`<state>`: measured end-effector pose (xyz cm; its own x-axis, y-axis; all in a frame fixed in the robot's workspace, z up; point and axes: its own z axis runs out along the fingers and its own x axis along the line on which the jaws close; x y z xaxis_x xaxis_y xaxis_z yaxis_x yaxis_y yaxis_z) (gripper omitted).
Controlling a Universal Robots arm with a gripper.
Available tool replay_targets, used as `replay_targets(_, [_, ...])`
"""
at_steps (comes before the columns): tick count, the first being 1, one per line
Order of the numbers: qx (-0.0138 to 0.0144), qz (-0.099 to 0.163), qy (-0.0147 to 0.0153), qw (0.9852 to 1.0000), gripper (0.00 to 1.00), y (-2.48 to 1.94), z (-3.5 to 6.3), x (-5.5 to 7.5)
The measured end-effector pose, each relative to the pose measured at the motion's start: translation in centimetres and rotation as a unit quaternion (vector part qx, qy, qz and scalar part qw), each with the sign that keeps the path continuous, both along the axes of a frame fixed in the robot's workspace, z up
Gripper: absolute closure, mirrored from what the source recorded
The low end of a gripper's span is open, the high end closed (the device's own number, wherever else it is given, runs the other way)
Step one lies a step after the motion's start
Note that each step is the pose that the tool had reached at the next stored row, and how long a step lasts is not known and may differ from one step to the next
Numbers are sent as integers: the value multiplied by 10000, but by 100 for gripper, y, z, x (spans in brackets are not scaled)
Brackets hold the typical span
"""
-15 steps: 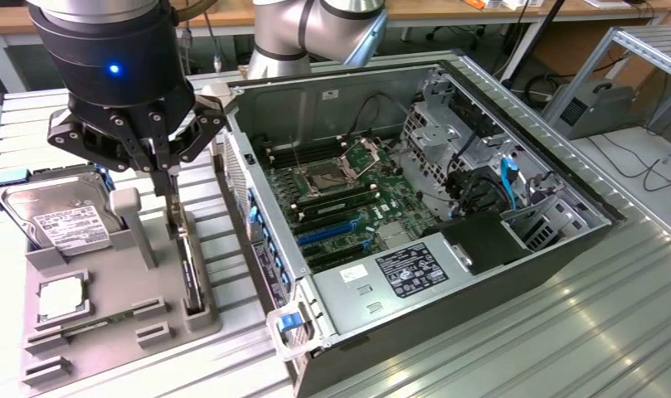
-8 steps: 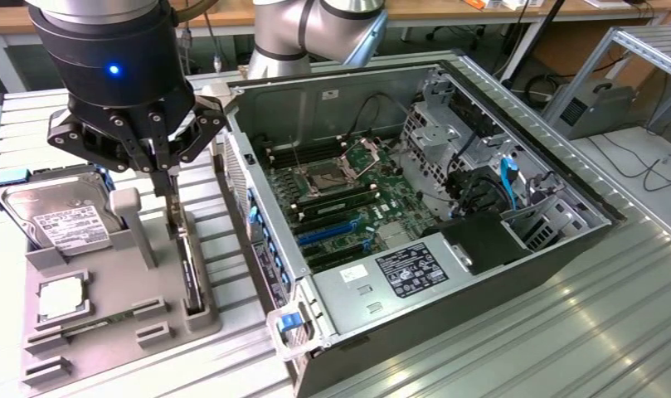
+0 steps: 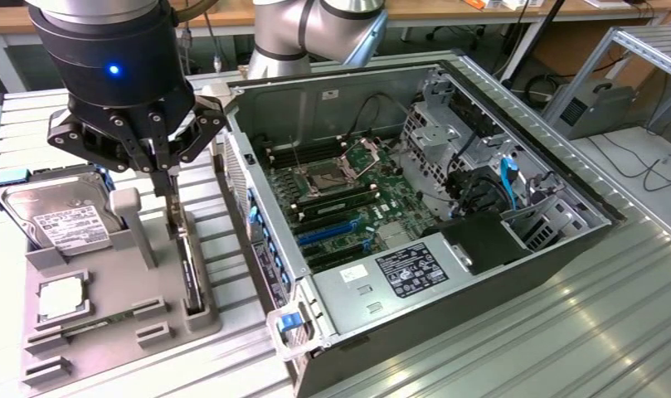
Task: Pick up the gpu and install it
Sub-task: 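Pick up the gpu and move the gpu toward the slot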
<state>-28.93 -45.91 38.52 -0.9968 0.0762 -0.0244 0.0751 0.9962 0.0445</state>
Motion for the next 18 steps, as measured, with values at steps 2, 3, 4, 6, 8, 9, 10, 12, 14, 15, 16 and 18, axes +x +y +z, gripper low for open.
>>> replay_targets(2, [0, 0, 0, 10000, 83, 0, 0, 0])
replay_targets(3, [0, 0, 0, 10000, 83, 0, 0, 0])
replay_targets(4, [0, 0, 0, 10000, 76, 0, 0, 0])
replay_targets(6, [0, 0, 0, 10000, 64, 0, 0, 0])
replay_targets(8, [0, 0, 0, 10000, 52, 0, 0, 0])
replay_targets(9, [0, 0, 0, 10000, 52, 0, 0, 0])
replay_targets(10, [0, 0, 0, 10000, 52, 0, 0, 0])
replay_targets(12, [1, 0, -1, 10000, 52, 0, -13, 0])
replay_targets(14, [0, 0, 0, 10000, 52, 0, -74, 0])
replay_targets(15, [0, 0, 0, 10000, 52, 0, -94, 0])
replay_targets(16, [0, 0, 0, 10000, 52, 0, -110, 0])
replay_targets(18, [0, 0, 0, 10000, 52, 0, -147, 0])
